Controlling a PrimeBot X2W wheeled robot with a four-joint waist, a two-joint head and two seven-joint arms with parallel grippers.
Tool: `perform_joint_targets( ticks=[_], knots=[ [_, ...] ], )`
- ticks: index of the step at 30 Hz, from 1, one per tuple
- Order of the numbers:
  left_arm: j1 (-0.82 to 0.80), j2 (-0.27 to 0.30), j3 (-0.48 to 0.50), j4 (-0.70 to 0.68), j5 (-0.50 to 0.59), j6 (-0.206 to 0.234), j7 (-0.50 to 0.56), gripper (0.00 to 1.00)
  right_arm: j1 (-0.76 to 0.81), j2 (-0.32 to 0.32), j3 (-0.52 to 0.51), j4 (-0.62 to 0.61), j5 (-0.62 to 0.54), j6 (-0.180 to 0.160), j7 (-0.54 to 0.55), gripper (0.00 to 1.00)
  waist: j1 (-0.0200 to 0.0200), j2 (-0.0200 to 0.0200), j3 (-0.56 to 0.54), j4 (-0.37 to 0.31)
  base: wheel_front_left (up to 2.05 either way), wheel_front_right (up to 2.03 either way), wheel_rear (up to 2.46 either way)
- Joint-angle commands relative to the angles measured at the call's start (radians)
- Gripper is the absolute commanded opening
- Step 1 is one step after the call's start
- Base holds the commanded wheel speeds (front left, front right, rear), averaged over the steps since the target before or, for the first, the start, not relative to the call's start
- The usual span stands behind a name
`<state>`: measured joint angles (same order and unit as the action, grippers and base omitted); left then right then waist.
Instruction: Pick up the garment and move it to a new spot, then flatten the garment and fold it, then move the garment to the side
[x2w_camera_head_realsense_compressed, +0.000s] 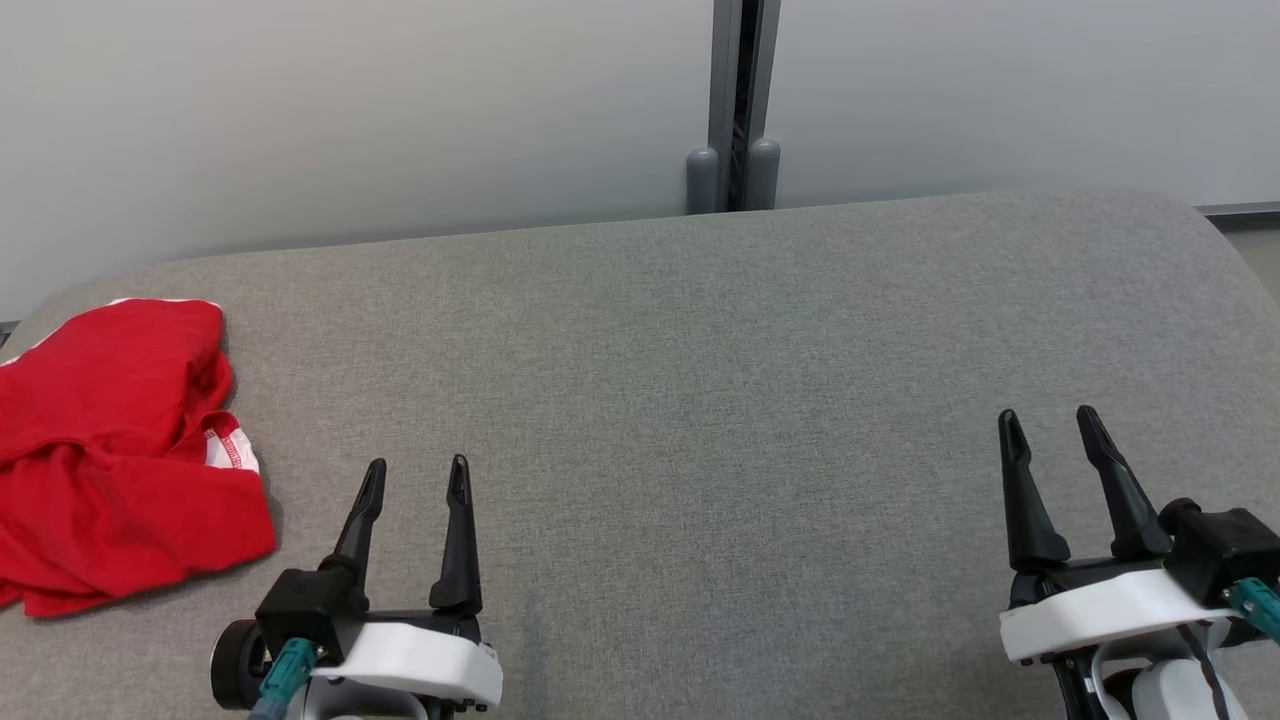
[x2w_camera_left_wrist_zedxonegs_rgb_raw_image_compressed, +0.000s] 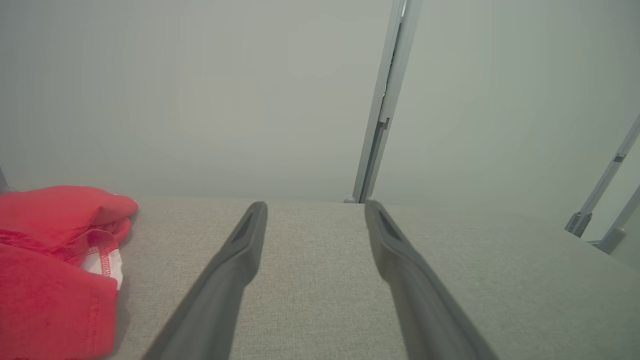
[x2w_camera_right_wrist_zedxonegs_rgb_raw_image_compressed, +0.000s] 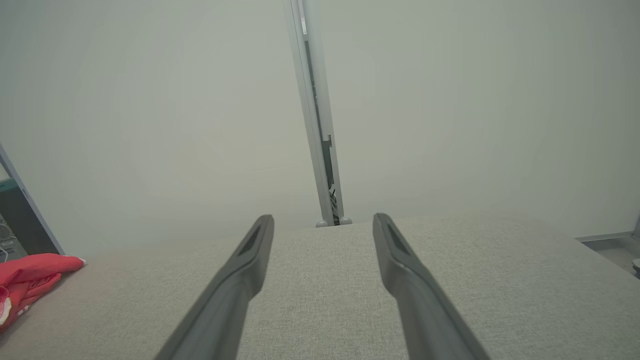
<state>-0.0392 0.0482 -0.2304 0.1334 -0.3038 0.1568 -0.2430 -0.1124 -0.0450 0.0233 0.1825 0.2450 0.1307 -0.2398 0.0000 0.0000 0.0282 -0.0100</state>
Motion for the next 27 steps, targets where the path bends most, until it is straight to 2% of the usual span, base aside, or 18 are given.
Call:
perform_joint_targets(
  ticks=[1,10,27],
  knots=[
    [0.001,0.003,-0.004,0.000,0.020,0.005,-0.007,1.00,-0.011,-0.008,0.003,0.006,-0.019,0.000,-0.013,1.00,0.0000,0.0000,-0.001,0.000,0.00,0.00,0.00],
    [0.003,0.004,-0.019,0.009,0.074,0.025,-0.024,1.00,-0.018,-0.009,0.014,0.027,-0.085,0.000,-0.029,1.00,0.0000,0.0000,-0.004,0.000,0.00,0.00,0.00],
    [-0.009,0.004,-0.024,0.011,0.069,0.028,-0.024,1.00,-0.020,-0.009,0.018,0.036,-0.078,0.000,-0.027,1.00,0.0000,0.0000,0.003,0.018,0.00,0.00,0.00]
  ],
)
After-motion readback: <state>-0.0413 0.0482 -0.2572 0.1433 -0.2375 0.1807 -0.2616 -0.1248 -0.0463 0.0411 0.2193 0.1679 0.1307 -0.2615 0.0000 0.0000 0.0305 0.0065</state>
